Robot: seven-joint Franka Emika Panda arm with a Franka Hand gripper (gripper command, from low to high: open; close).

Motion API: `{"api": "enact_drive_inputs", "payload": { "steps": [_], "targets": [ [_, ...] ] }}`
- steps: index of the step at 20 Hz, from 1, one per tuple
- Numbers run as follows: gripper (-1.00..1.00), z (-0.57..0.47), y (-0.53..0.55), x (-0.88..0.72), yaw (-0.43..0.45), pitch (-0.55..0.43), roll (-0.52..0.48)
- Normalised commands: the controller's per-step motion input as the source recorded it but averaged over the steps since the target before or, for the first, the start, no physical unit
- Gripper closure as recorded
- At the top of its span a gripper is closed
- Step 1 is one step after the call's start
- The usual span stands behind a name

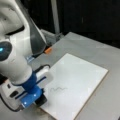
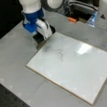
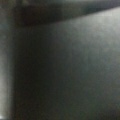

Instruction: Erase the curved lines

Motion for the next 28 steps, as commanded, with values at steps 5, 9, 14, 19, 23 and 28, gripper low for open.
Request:
{"api": "enact_drive_inputs", "payload": {
  "steps": [5, 9, 14, 19, 23, 28],
  "targets": [
    [1.00, -0.01, 0.22, -0.29, -0.291, -0.109, -0.180],
    [1.00, -0.10, 0.39, -0.38, -0.243, -0.168, -0.240],
    [1.00, -0.15, 0.41, -0.35, -0.118, -0.169, -0.265],
    [1.00, -0.12, 0.30, -0.22, -0.083, -0.125, -0.304],
    [1.00, -0.14, 0.29, -0.11, -0.064, -0.124, -0.210],
    [1.00, -0.16, 0.22, -0.03, -0.021, -0.118, -0.108]
  ]
}}
